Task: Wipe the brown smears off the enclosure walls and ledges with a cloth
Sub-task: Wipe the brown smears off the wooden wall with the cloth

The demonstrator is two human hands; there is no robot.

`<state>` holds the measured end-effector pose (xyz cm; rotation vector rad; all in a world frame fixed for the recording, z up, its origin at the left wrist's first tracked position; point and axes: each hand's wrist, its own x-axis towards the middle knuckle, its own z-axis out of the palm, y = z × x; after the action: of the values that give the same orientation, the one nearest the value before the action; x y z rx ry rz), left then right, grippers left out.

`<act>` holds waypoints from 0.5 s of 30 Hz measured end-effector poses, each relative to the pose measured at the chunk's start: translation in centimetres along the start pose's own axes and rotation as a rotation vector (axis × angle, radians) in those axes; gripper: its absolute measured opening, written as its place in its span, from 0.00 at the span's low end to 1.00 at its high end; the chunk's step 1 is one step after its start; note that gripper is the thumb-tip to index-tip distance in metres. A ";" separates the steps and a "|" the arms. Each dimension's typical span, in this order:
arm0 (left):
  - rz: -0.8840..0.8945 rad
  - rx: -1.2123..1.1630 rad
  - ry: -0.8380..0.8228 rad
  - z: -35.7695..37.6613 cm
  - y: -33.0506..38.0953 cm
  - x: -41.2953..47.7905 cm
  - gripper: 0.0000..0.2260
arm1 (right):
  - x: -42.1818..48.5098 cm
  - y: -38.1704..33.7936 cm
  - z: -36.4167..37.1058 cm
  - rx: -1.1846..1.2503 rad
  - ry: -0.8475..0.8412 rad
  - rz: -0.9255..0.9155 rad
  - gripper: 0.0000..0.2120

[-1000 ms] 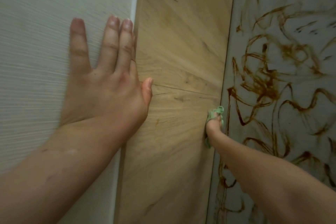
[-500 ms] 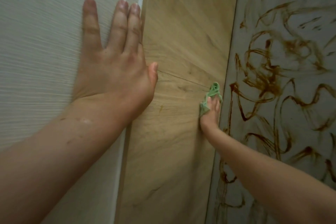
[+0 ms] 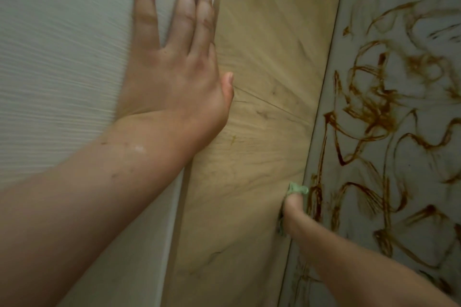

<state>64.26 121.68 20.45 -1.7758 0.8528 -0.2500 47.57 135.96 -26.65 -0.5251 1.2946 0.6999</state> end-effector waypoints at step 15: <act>0.002 -0.008 -0.027 0.3 0.0 -0.3 0.34 | -30.1 -16.4 4.4 -0.254 -0.066 -1.377 0.26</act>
<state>64.23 122.05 20.45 -1.7820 0.8377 -0.2205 58.77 122.59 3.12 -1.3721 0.5233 -0.2933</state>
